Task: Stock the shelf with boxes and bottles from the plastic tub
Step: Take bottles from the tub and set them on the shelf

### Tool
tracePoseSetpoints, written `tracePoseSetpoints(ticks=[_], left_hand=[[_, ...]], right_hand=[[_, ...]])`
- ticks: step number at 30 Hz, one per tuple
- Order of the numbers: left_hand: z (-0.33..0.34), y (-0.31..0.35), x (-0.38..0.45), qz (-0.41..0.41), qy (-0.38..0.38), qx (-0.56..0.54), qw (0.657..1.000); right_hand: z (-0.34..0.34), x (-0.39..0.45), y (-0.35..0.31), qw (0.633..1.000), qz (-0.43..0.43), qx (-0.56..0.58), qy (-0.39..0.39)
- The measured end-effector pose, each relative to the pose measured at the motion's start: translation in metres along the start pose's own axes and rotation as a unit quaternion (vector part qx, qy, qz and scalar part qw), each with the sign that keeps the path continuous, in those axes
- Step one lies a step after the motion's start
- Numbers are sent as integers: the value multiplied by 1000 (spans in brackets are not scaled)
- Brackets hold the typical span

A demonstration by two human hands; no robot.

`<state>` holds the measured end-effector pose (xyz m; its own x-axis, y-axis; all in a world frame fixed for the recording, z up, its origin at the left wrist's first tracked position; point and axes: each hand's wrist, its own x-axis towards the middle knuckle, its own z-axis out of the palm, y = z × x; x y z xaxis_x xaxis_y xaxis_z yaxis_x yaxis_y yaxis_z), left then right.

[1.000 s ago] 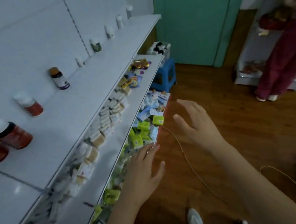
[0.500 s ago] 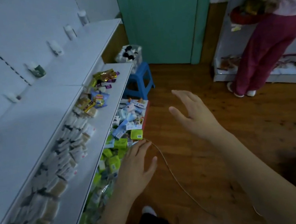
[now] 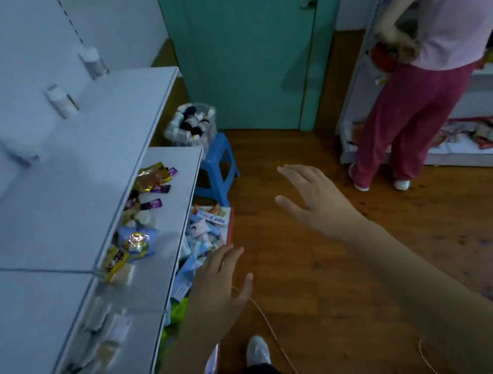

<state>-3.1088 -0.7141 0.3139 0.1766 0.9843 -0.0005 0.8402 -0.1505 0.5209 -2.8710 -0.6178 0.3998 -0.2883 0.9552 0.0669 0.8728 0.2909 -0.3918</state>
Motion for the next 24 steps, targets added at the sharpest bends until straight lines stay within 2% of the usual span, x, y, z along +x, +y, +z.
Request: tracePoseSetpoints(ticks=[10, 14, 24], left_hand=[[-24, -23, 181, 34, -16, 15, 999], [-18, -30, 260, 16, -34, 23, 999], [-14, -19, 472, -73, -4, 17, 997]], right_hand=[[-6, 156, 57, 999, 4, -37, -37], [-1, 227, 101, 997, -15, -45, -57], [-24, 455, 224, 986, -123, -62, -91]])
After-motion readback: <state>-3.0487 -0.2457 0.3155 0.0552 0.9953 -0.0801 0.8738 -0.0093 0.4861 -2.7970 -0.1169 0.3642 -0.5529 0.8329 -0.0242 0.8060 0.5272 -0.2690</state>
